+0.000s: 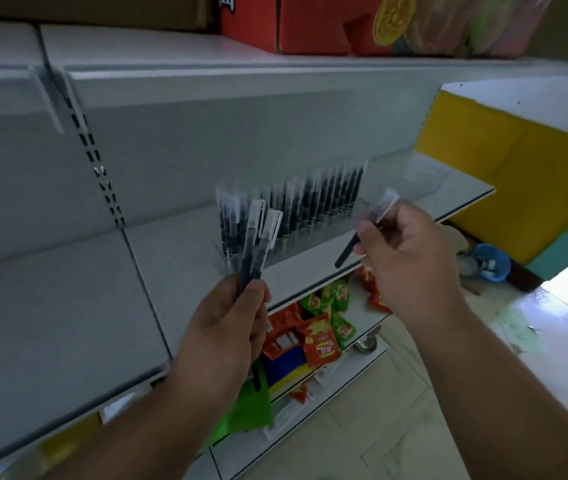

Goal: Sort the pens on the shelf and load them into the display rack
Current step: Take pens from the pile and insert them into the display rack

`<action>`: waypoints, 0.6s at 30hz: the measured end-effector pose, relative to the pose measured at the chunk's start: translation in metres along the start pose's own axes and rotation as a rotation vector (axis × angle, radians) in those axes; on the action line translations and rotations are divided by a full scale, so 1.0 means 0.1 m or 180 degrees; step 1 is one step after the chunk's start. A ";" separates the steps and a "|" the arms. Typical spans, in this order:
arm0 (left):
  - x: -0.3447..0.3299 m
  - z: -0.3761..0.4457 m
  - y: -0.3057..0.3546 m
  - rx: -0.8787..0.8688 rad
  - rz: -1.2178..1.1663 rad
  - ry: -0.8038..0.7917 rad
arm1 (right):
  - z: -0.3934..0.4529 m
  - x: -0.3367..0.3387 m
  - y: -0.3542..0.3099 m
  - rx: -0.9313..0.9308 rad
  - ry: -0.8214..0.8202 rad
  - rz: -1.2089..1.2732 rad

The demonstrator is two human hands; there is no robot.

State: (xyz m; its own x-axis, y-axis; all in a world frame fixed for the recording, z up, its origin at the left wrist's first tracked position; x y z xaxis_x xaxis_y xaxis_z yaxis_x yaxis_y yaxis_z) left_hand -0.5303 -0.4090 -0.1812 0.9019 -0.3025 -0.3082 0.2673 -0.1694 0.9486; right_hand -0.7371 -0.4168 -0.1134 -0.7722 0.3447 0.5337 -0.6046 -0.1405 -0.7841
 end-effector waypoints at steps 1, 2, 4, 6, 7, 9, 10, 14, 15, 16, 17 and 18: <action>-0.03 0.06 -0.01 -0.0053 0.0047 0.0081 | 0.14 -0.02 0.07 0.0072 -0.0085 0.0003; -0.06 0.13 -0.04 -0.0102 0.0062 0.0178 | 0.28 -0.04 0.13 0.0173 -0.0154 -0.0008; -0.13 0.25 -0.08 -0.0199 -0.0006 0.0404 | 0.57 -0.05 0.19 0.0431 -0.0266 -0.0054; -0.23 0.35 -0.11 -0.0284 -0.0171 0.0672 | 0.85 -0.06 0.22 0.0664 -0.0429 -0.0057; -0.29 0.40 -0.12 -0.0322 -0.0258 0.0796 | 0.99 -0.08 0.25 0.0735 -0.0530 -0.0037; -0.40 0.47 -0.15 -0.0415 -0.0359 0.1048 | 1.21 -0.14 0.30 0.0821 -0.0793 0.0028; -0.46 0.49 -0.18 -0.0460 -0.0366 0.1168 | 1.28 -0.19 0.34 0.0865 -0.0940 0.0063; -0.64 0.51 -0.27 -0.0593 -0.0425 0.1586 | 1.40 -0.37 0.44 0.1122 -0.1422 -0.0007; -0.68 0.49 -0.30 -0.0609 -0.0446 0.1688 | 1.41 -0.38 0.44 0.1211 -0.1481 -0.0052; -0.71 0.48 -0.31 -0.0613 -0.0447 0.1791 | 1.42 -0.39 0.43 0.1310 -0.1515 -0.0099; -0.73 0.47 -0.32 -0.0612 -0.0438 0.1879 | 1.44 -0.40 0.42 0.1410 -0.1532 -0.0135; -0.76 0.46 -0.34 -0.0609 -0.0434 0.1941 | 1.46 -0.40 0.41 0.1501 -0.1544 -0.0171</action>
State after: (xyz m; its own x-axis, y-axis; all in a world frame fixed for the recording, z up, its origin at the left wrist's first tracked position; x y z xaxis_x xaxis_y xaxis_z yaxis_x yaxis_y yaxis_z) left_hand -0.6239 -0.4234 -0.1932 0.8712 0.3058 -0.3840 0.3978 0.0185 0.9173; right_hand -0.7598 -0.5717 -0.1210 -0.6724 -0.0774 0.7361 -0.5801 -0.5626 -0.5890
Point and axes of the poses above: each hand's wrist, its own z-axis towards the middle knuckle, its own x-axis out of the back of the hand, y = z × x, the point moved 4 cm from there along z, towards the middle knuckle, and after that the axes turned 12 degrees about -y, right-handed, at the moved point
